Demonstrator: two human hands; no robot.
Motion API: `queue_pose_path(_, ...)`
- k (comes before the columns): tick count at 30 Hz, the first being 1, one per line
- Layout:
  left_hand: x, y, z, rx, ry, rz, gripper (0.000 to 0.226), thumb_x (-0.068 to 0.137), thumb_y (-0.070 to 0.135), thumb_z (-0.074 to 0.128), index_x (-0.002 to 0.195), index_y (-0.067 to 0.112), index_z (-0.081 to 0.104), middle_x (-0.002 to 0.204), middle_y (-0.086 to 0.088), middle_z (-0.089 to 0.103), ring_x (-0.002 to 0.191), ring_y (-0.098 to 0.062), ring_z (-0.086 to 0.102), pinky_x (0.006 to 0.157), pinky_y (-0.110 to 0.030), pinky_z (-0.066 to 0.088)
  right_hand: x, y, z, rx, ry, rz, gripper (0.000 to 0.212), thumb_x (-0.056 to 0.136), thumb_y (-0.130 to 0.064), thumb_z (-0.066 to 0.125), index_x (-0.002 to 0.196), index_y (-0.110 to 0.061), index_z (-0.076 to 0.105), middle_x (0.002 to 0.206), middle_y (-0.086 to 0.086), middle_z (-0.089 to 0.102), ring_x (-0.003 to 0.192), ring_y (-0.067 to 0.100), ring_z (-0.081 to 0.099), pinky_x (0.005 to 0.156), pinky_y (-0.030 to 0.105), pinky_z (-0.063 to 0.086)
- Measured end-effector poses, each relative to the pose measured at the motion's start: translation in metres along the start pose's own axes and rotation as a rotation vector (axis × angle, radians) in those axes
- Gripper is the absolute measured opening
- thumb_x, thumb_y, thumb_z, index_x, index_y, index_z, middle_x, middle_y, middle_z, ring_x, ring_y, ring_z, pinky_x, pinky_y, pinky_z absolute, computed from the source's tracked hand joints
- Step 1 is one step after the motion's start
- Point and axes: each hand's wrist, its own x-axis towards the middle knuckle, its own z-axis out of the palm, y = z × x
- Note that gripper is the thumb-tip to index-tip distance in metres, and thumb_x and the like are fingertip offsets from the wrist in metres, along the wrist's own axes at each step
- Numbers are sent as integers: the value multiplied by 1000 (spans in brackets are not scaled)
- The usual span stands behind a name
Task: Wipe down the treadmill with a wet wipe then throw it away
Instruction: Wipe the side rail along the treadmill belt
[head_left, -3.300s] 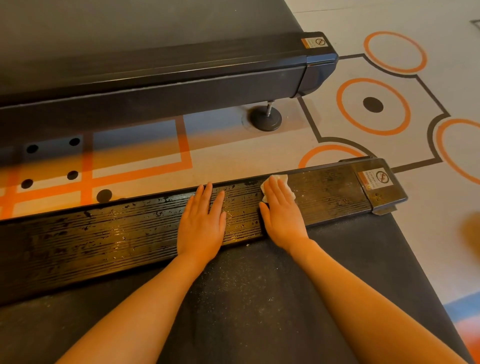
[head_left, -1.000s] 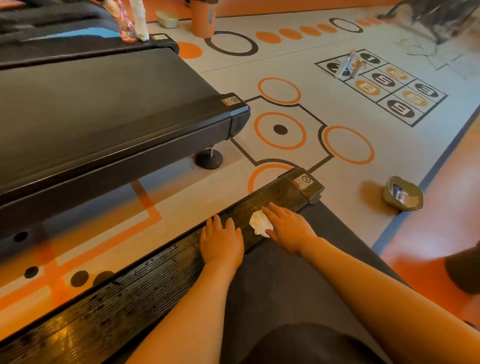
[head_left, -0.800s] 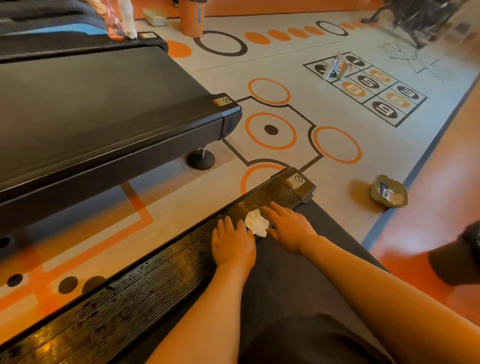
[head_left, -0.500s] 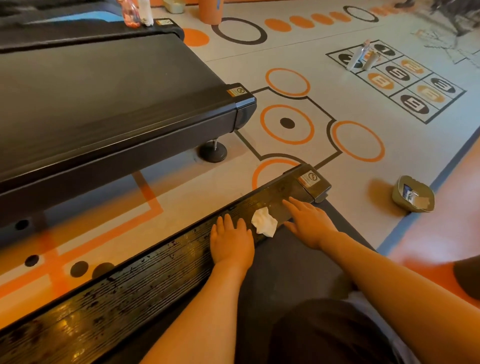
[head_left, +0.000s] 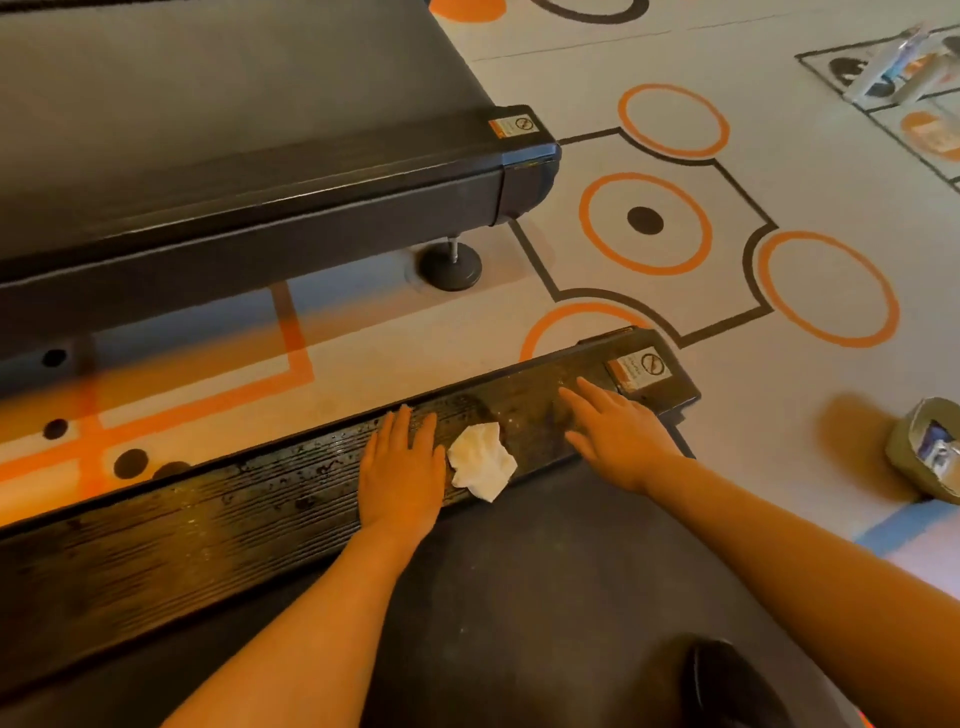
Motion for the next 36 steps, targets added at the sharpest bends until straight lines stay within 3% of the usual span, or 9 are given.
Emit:
queue_pose_path(7, 17, 22, 19, 15, 139, -158, 51, 107, 32, 30, 155, 23, 17, 164, -4, 4, 151, -20, 0, 120, -32, 2, 47, 22, 8, -13, 25, -208, 60, 104, -45, 31, 156, -22, 13, 163, 8, 12, 148, 28, 17, 118, 43, 20)
queue_pose_path(14, 7, 44, 25, 14, 195, -264, 46, 105, 31, 35, 150, 21, 34, 163, -5, 13, 151, -21, 8, 120, -35, 13, 60, 31, 31, -51, 30, -377, 57, 104, -44, 31, 155, -23, 18, 163, 10, 12, 149, 31, 10, 118, 46, 17)
queue_pose_path(21, -13, 66, 19, 30, 129, -363, 48, 107, 35, 27, 153, 24, 26, 164, -3, 7, 151, -19, 1, 121, -35, 11, 68, 46, 52, -86, 152, -430, 60, 87, -43, 68, 139, -17, 53, 141, 17, 52, 128, 39, 50, 97, 52, 47)
queue_pose_path(27, -19, 68, 13, 69, 119, -397, 48, 106, 36, 30, 152, 23, 30, 163, -3, 11, 151, -20, 5, 121, -36, 14, 68, 47, 51, -57, 186, -480, 57, 98, -45, 49, 148, -18, 40, 153, 17, 37, 140, 39, 35, 109, 51, 35)
queue_pose_path(30, -14, 65, 16, 94, 117, -402, 48, 106, 37, 29, 153, 24, 27, 164, -3, 11, 151, -20, 4, 122, -36, 13, 66, 39, 48, 22, 264, -538, 52, 86, -40, 69, 129, -11, 62, 135, 20, 56, 123, 39, 55, 97, 51, 47)
queue_pose_path(36, -13, 48, 29, 96, 174, -408, 49, 105, 31, 36, 153, 22, 27, 162, -7, 15, 150, -23, 9, 121, -38, 17, 50, -14, 66, 192, 386, -821, 59, 76, -26, 83, 125, -1, 62, 129, 19, 62, 116, 36, 61, 99, 48, 45)
